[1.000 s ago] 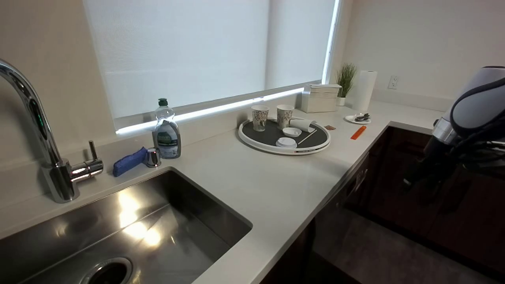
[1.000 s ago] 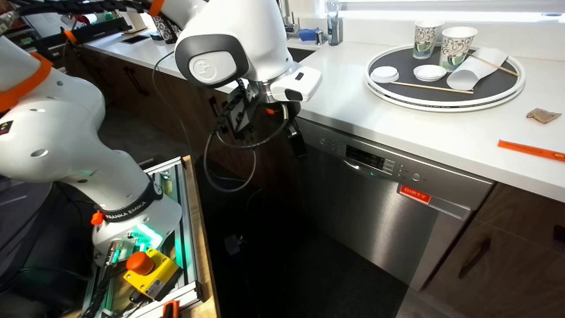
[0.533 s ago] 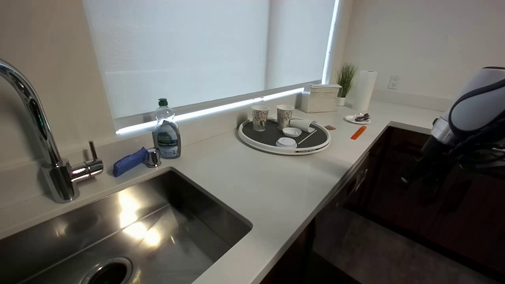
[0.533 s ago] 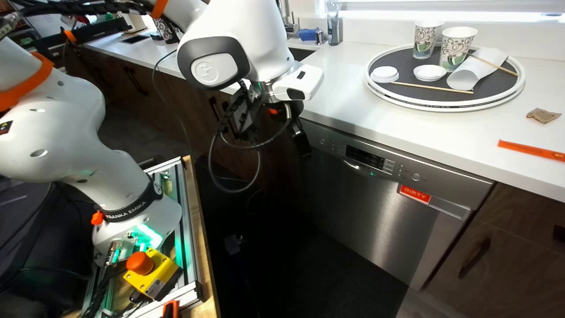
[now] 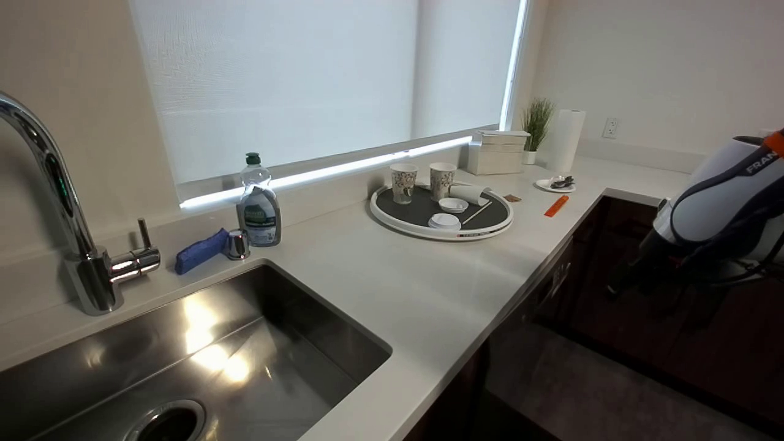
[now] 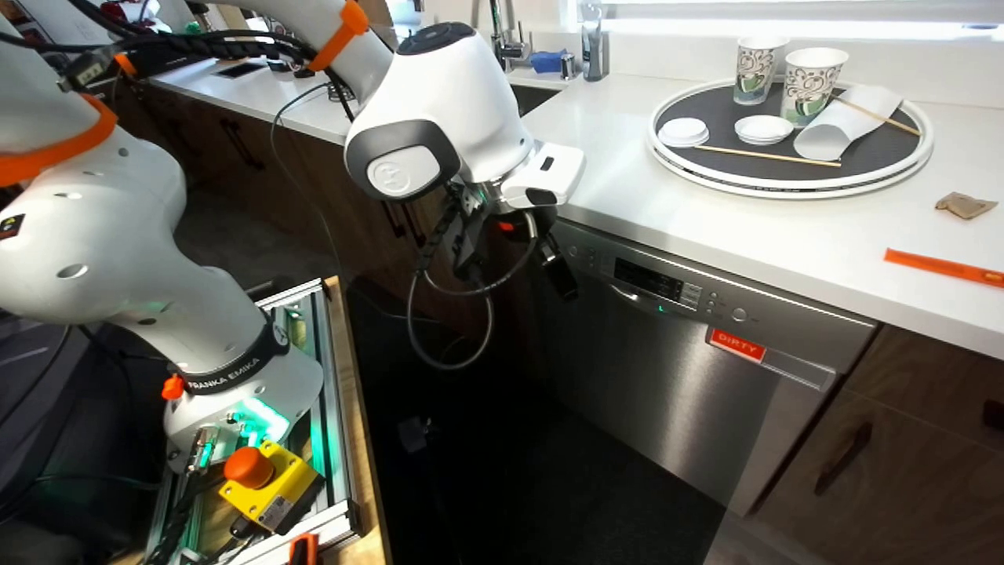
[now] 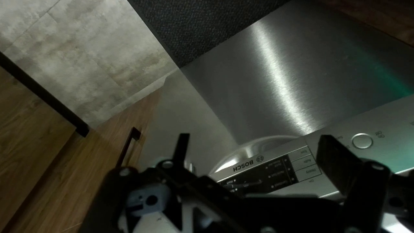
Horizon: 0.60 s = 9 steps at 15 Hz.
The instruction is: Press a button on the dishwasher
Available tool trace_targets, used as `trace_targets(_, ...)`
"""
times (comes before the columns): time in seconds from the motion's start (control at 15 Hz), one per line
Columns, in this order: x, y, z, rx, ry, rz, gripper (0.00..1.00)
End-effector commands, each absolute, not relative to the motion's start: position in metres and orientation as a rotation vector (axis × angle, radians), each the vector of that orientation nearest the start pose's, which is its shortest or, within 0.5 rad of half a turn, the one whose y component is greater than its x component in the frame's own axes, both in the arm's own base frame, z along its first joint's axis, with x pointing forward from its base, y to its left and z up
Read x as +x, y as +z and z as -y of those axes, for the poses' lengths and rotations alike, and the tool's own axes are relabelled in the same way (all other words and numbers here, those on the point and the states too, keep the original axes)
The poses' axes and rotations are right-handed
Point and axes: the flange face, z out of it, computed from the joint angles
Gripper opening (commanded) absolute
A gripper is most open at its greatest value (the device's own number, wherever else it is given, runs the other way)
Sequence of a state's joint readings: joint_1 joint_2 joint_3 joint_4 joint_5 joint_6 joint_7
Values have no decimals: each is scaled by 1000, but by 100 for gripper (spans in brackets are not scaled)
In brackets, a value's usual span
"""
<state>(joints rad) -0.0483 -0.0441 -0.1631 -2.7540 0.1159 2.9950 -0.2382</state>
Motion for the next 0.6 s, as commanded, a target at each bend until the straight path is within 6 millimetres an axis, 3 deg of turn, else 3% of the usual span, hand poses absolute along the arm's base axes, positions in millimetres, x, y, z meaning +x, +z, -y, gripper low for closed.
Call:
trace_targets(0.0, 412, 245, 84, -3135, -472, 24, 100)
trace_targets(0.33, 421, 245, 67, -3096, -490, 275, 100)
trace_targets(0.53, 418, 250, 67, -3092, -498, 270, 100)
